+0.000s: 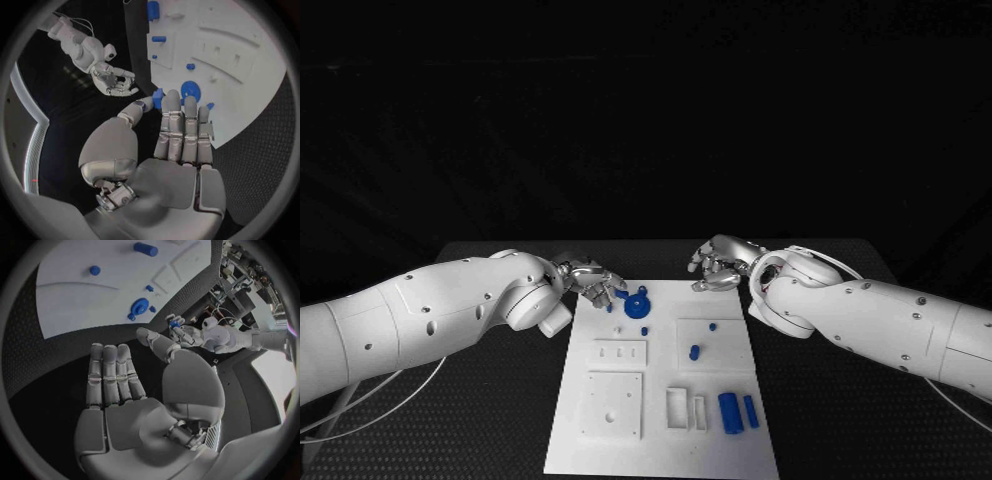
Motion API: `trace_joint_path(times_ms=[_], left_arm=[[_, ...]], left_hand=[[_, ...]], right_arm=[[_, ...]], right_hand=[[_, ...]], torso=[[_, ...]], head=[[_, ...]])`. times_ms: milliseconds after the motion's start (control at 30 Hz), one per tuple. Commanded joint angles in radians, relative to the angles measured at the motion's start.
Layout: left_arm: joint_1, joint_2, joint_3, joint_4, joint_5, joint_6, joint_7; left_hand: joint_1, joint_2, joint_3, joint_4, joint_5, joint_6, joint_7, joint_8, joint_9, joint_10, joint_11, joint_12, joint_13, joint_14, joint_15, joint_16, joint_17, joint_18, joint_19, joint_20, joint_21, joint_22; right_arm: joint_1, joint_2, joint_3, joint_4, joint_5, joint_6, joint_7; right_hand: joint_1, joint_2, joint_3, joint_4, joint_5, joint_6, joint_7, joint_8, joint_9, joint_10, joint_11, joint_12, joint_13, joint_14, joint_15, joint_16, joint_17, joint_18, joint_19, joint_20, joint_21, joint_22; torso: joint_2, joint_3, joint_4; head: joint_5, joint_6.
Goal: Assemble the parts on the task board
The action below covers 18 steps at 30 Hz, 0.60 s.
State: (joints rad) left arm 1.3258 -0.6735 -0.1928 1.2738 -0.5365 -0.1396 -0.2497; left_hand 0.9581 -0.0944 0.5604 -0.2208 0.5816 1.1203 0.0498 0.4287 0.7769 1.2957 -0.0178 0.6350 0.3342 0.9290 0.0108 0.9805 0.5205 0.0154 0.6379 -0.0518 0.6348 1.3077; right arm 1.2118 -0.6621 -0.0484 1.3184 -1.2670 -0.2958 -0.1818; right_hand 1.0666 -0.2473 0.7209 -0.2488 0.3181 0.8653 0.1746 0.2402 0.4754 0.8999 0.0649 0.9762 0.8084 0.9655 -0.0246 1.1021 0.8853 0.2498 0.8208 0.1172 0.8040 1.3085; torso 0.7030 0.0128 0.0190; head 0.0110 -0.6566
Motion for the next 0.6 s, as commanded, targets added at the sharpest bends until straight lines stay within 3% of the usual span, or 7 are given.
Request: trace_joint_path(times_ms=[33, 133, 167, 300, 333, 467, 600], left_arm=[[0.001, 0.003, -0.004, 0.0, -0.15, 0.053, -0.065], [0.005, -0.001, -0.038, 0.007, -0.152, 0.038, -0.103], [0.008, 0.001, -0.048, 0.006, -0.152, 0.033, -0.111], [0.008, 0.007, -0.048, 0.009, -0.166, 0.011, -0.128], [0.008, 0.008, -0.048, 0.01, -0.172, 0.003, -0.13], [0.007, 0.019, -0.048, 0.016, -0.218, -0.021, -0.147], [0.006, 0.033, -0.048, 0.03, -0.266, -0.033, -0.16]], left_hand=[[0.019, 0.007, 0.069, -0.066, -0.007, 0.029, -0.025, -0.003, 0.002, 0.017, -0.014, 0.001, 0.001, 0.004, 0.001, 0.005, 0.001, -0.015, 0.005, -0.005, 0.006, 0.021], [0.021, 0.004, 0.07, -0.066, -0.001, 0.031, -0.025, -0.004, 0.006, 0.018, -0.015, 0.0, 0.002, 0.006, 0.0, 0.005, 0.0, -0.015, 0.006, -0.006, 0.008, 0.021], [0.018, 0.0, 0.07, -0.065, 0.017, 0.035, -0.026, -0.005, 0.011, 0.022, -0.016, 0.0, 0.004, 0.01, -0.001, 0.006, -0.001, -0.015, 0.009, -0.008, 0.01, 0.02], [0.017, -0.002, 0.07, -0.064, 0.025, 0.037, -0.027, -0.007, 0.016, 0.025, -0.017, -0.002, 0.005, 0.013, -0.002, 0.006, -0.002, -0.015, 0.012, -0.01, 0.012, 0.019], [0.017, -0.002, 0.07, -0.064, 0.025, 0.038, -0.027, -0.007, 0.016, 0.026, -0.017, -0.002, 0.005, 0.013, -0.003, 0.006, -0.003, -0.015, 0.012, -0.01, 0.012, 0.02], [0.017, -0.003, 0.07, -0.064, 0.026, 0.039, -0.028, -0.008, 0.018, 0.027, -0.017, -0.002, 0.006, 0.015, -0.003, 0.006, -0.003, -0.015, 0.014, -0.011, 0.014, 0.02], [0.017, -0.004, 0.071, -0.064, 0.028, 0.042, -0.029, -0.01, 0.022, 0.031, -0.019, -0.004, 0.006, 0.018, -0.005, 0.007, -0.004, -0.015, 0.019, -0.014, 0.018, 0.02]], right_arm=[[0.004, -0.008, 0.001, -0.028, 0.07, -0.087, 0.069], [0.01, -0.008, 0.004, -0.064, 0.093, -0.134, 0.109], [0.015, -0.006, 0.004, -0.078, 0.093, -0.141, 0.121], [0.033, 0.003, 0.006, -0.134, 0.178, -0.121, 0.185], [0.037, 0.007, 0.006, -0.148, 0.205, -0.117, 0.199], [0.05, 0.024, 0.006, -0.194, 0.279, -0.093, 0.241], [0.059, 0.046, 0.006, -0.239, 0.295, -0.091, 0.256]], right_hand=[[0.001, -0.004, 0.017, 0.003, -0.006, 0.009, -0.001, 0.009, -0.002, -0.009, 0.002, -0.018, -0.036, -0.013, 0.007, -0.018, -0.026, -0.004, -0.017, 0.007, -0.017, 0.004], [-0.018, 0.003, 0.026, 0.024, -0.004, 0.024, -0.005, 0.024, -0.001, -0.013, 0.0, -0.045, -0.09, -0.023, 0.017, -0.051, -0.066, -0.003, -0.032, 0.017, -0.049, -0.004], [-0.028, 0.011, 0.03, 0.029, 0.001, 0.034, -0.008, 0.032, 0.0, -0.016, -0.001, -0.064, -0.115, -0.03, 0.023, -0.07, -0.083, -0.005, -0.045, 0.022, -0.068, -0.01], [-0.033, 0.02, 0.046, 0.025, -0.001, 0.046, -0.008, 0.048, -0.01, 0.018, 0.015, -0.23, -0.313, -0.036, 0.056, -0.205, -0.212, -0.007, -0.087, 0.048, -0.153, -0.04], [-0.031, 0.027, 0.056, 0.021, -0.005, 0.044, -0.009, 0.05, -0.013, 0.018, 0.029, -0.28, -0.361, -0.048, 0.07, -0.252, -0.246, -0.011, -0.112, 0.053, -0.185, -0.053], [-0.031, 0.047, 0.046, 0.013, -0.003, 0.035, -0.007, 0.057, -0.022, 0.066, 0.046, -0.431, -0.519, -0.021, 0.092, -0.398, -0.338, -0.011, -0.125, 0.072, -0.27, -0.09], [-0.035, 0.058, 0.027, 0.009, 0.006, 0.026, -0.005, 0.06, -0.028, 0.09, 0.054, -0.503, -0.593, -0.009, 0.105, -0.483, -0.367, -0.014, -0.135, 0.081, -0.314, -0.101]], torso=[[-0.002, 0.0017, -0.0025], [-0.004, 0.0029, -0.0027], [-0.005, 0.004, -0.0034], [-0.01, 0.0089, -0.0034], [-0.011, 0.0095, -0.0035], [-0.014, 0.0122, -0.0015], [-0.017, 0.0145, 0.001]], head=[[0.005, -0.003], [0.005, -0.009], [0.005, -0.011], [0.018, -0.024], [0.018, -0.026], [0.02, -0.039], [0.02, -0.055]])
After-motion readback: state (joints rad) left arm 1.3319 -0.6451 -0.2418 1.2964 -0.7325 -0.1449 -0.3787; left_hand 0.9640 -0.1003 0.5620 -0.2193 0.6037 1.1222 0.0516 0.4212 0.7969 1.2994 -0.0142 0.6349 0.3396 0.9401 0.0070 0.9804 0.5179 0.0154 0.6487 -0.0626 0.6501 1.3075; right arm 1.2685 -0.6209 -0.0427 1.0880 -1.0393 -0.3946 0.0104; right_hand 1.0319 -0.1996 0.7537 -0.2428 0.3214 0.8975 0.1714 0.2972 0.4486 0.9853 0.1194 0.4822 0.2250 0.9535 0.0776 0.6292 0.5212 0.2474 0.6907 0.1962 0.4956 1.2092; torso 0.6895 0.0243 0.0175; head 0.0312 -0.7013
